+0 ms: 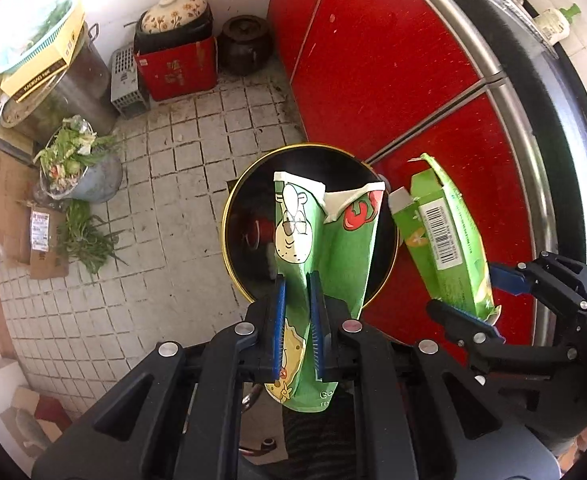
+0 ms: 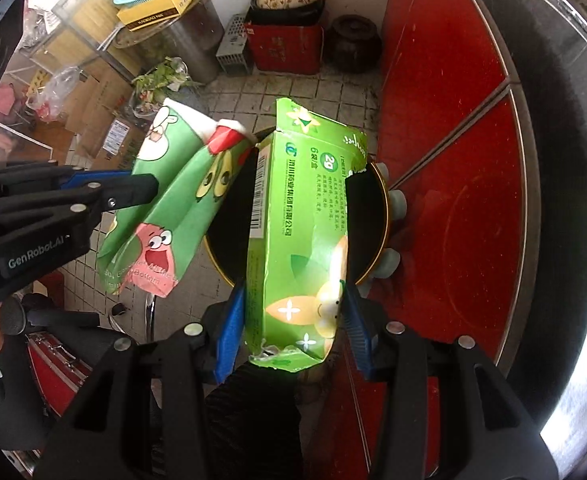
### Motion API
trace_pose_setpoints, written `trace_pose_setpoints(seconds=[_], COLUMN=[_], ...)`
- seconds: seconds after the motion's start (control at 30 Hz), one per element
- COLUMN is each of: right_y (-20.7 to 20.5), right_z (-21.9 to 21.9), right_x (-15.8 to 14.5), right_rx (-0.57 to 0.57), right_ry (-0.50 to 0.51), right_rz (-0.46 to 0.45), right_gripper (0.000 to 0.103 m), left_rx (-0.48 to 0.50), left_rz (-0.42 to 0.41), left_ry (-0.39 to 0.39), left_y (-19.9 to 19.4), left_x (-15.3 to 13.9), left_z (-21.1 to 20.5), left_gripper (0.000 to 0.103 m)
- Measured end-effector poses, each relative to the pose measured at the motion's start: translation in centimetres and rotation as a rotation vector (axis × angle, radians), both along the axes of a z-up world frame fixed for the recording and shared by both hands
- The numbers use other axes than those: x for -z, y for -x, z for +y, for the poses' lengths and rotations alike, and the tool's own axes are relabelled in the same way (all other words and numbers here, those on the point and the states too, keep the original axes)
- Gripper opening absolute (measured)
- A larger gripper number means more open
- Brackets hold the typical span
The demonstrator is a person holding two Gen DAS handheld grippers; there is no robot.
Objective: Collect trash
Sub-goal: 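Carry the green wrapper and snack box over the trash bin with both grippers, then open both grippers to drop the wrapper and snack box into the bin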
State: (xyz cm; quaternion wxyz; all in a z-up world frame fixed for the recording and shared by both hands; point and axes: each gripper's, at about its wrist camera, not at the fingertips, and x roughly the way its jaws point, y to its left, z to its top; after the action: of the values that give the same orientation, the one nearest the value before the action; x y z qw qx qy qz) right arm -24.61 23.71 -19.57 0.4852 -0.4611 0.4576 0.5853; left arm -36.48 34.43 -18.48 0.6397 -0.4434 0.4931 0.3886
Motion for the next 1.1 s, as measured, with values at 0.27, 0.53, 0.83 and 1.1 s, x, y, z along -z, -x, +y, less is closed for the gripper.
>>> trace_pose_setpoints(seconds=[0.27, 0.53, 0.83, 1.1], right_y=[-0.7, 0.1, 2.5, -9.7], right_z=[1.3, 2.9, 1.2, -9.2], right_x=[1.0, 2.4, -4.4, -17.0], right_rx=[0.029, 0.012, -0.077, 0.174], right_ry=[0.007, 0.023, -0.118, -0.41], right_rz=[-0.015, -0.02, 0.009, -0.036], right_gripper=[0.046, 0.047, 0.096, 0.096], left_rx=[-0.007, -0.01, -0.248, 0.019], left_rz=[0.008, 0.002, -0.037, -0.08], left_ry=[0.017, 0.032, -0.128, -0.325], left_y=[0.2, 0.1, 4.6, -4.8], left_x=[0.6, 1.6, -6.3, -16.3], left_z=[0.4, 1.1, 4.3, 0.3], left_gripper=[0.011, 0.011, 0.096, 0.096])
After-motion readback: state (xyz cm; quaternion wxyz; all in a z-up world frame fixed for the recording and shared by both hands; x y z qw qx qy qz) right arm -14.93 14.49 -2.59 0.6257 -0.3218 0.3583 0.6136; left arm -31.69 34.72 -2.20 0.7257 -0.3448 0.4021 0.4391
